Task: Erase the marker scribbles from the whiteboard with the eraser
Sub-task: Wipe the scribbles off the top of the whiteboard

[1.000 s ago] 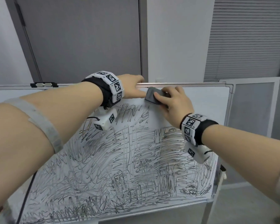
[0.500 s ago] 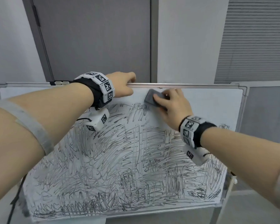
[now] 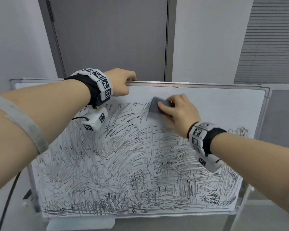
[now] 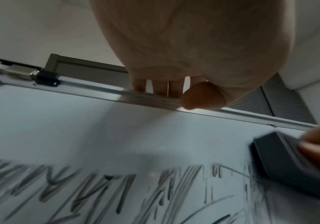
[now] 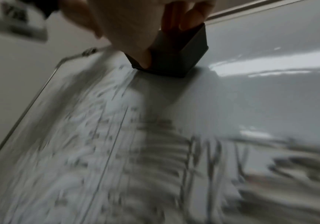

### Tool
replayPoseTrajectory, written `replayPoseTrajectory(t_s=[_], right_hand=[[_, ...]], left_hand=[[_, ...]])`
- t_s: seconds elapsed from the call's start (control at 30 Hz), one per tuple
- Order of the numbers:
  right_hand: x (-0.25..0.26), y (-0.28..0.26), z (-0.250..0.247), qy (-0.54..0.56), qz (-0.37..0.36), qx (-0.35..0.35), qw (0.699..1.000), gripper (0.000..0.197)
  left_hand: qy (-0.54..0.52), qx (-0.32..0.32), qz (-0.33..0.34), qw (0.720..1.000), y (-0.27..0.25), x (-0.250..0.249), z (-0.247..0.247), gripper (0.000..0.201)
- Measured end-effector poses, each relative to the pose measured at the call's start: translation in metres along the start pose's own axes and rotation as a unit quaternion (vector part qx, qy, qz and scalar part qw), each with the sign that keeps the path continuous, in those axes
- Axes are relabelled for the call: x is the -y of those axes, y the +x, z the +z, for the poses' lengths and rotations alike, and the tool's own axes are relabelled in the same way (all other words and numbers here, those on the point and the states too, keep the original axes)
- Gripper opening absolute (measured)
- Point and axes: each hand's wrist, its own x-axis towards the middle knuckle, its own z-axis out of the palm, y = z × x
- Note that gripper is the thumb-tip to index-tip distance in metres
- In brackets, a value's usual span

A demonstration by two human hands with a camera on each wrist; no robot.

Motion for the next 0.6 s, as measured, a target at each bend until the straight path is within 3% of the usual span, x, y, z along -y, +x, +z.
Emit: replayPoseTrajectory(t_s=[0.17, 0.33, 0.4, 0.6], right_hand=[[0.006, 0.017, 0.002, 0.001, 0.010, -0.027, 1.000, 0.033], [0.034, -0.021, 0.040, 0.011, -0.111, 0.094, 0.989, 0.039], [0.032, -0.015, 0.039, 0.009, -0.116, 0.088, 0.989, 0.040], [0.023, 0.042, 0.011, 0.003, 0.019, -0.034, 0.999, 0.033]], left_hand=[[0.029, -0.003, -0.024, 0.999, -0.008, 0.020, 0.001, 0.048], [0.020, -0.007, -0.031, 0.999, -0.013, 0.032, 0.004, 0.043], [0.016, -0.002, -0.031, 0.999, -0.011, 0.033, 0.002, 0.044], [-0.015, -0.024, -0.020, 0.999, -0.007, 0.027, 0.009, 0.046]])
